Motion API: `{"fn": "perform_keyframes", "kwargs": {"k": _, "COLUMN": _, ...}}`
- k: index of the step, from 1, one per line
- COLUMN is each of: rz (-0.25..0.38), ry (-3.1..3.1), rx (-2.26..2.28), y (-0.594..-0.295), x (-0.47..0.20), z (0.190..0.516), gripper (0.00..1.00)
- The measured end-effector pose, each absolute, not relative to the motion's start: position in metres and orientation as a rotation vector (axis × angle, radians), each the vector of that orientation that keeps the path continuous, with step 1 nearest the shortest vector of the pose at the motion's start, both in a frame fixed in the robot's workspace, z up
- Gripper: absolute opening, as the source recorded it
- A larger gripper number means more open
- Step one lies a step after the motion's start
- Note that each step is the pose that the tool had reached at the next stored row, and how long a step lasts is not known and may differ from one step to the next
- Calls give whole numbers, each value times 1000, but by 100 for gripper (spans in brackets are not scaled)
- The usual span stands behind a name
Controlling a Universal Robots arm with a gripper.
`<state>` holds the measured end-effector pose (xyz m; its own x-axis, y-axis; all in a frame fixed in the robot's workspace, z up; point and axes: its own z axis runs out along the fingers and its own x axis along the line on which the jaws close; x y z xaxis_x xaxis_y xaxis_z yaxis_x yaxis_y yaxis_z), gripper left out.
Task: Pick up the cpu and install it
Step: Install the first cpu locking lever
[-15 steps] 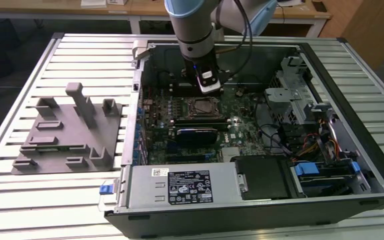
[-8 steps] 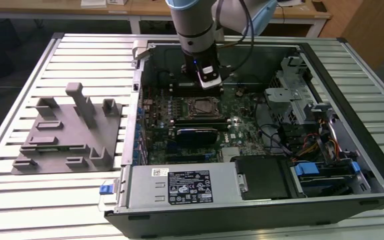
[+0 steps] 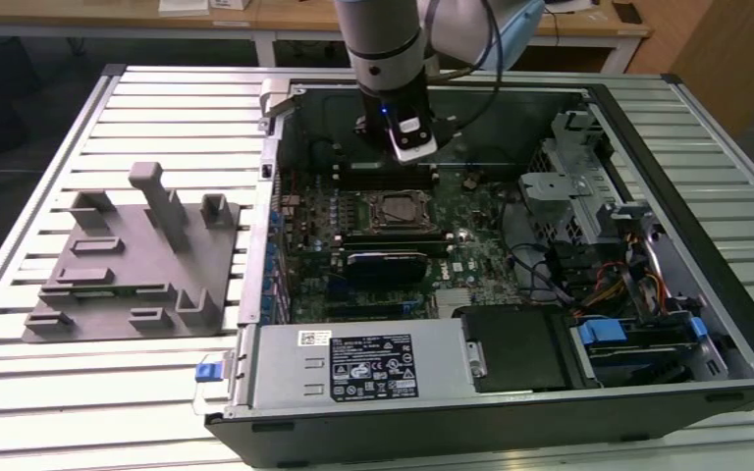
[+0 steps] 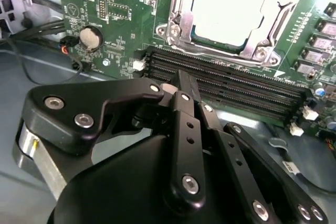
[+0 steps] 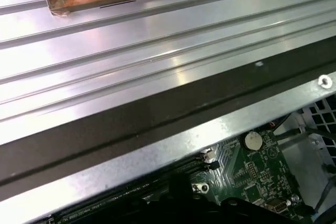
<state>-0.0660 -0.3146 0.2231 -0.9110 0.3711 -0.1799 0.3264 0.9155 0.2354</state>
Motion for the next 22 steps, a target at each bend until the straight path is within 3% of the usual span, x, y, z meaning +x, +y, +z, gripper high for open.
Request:
{"fn": "perform_keyframes", "kwargs": {"k": 9, "rz": 289, "ry": 2859, "rx": 527, "y": -315, "x": -66, "z": 225, "gripper": 11}}
{"fn": "perform_keyframes", "kwargs": {"k": 22, "rz": 171, "ry": 2924, "rx": 534, "y": -330, "x": -65, "z": 224, "gripper": 11}}
